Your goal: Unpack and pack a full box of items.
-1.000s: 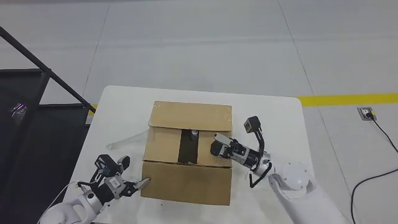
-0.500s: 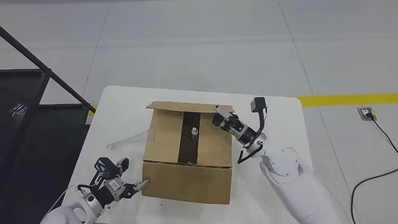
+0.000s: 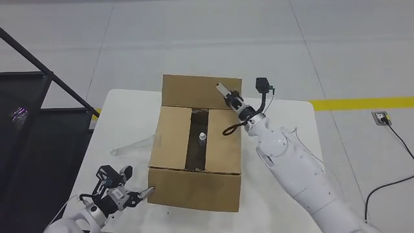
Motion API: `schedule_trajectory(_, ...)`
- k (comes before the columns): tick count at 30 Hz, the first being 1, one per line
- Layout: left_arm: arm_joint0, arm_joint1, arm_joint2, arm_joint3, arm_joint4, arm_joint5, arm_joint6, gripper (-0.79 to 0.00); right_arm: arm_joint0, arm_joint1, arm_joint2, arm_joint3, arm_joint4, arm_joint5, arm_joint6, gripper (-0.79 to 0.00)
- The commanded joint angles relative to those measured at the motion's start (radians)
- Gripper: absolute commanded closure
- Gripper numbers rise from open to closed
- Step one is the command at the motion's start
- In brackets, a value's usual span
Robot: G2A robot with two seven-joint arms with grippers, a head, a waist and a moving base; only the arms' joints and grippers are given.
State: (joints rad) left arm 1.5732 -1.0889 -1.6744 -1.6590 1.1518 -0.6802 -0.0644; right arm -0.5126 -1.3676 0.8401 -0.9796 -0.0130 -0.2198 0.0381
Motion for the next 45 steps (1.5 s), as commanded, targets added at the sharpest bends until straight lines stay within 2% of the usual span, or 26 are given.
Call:
schedule_trajectory(1,0.002,0.001,0.000,0.002,-0.002,0.003,0.003,-0.785,0.029,-0.017,-0.020,0.053,-0.002,0.015,-0.008,-0.785)
schedule_trajectory(7,0.005,0.002,0.003,0.004,-0.004,0.009,0.008,-0.785,0.083,-0.060,-0.054,0.178,0.016,0.051,0.014,-0.785)
schedule_trajectory(12,0.005,0.004,0.008,0.006,0.003,0.008,0.010,-0.785,0.097,-0.079,-0.044,0.227,0.036,-0.012,0.007,-0.785)
schedule_trajectory(16,0.009,0.005,0.005,-0.004,-0.012,-0.001,0.027,-0.785,0.068,-0.077,-0.012,0.176,0.064,-0.134,0.016,-0.785)
schedule_trajectory(20,0.021,0.007,-0.020,-0.021,-0.042,-0.003,0.058,-0.785,0.016,-0.063,0.026,0.063,0.110,-0.200,0.148,-0.785)
schedule_trajectory(22,0.028,0.007,-0.033,-0.030,-0.056,0.018,0.074,-0.785,-0.008,-0.055,0.033,-0.002,0.137,-0.163,0.270,-0.785)
schedule_trajectory(25,0.034,0.005,-0.047,-0.036,-0.086,0.057,0.091,-0.785,-0.024,-0.046,0.028,-0.079,0.136,-0.050,0.436,-0.785)
schedule_trajectory(28,0.034,0.005,-0.056,-0.034,-0.109,0.080,0.094,-0.785,-0.035,-0.047,0.002,-0.124,0.096,0.055,0.497,-0.785)
schedule_trajectory(32,0.041,0.005,-0.065,-0.033,-0.122,0.084,0.103,-0.785,-0.025,-0.062,-0.044,-0.124,0.031,0.155,0.482,-0.785)
schedule_trajectory(38,0.058,0.006,-0.080,-0.034,-0.134,0.073,0.119,-0.785,0.011,-0.096,-0.088,-0.050,0.032,0.183,0.455,-0.785)
schedule_trajectory(45,0.073,0.008,-0.088,-0.044,-0.133,0.056,0.123,-0.785,0.051,-0.138,-0.090,0.066,0.169,0.108,0.500,-0.785)
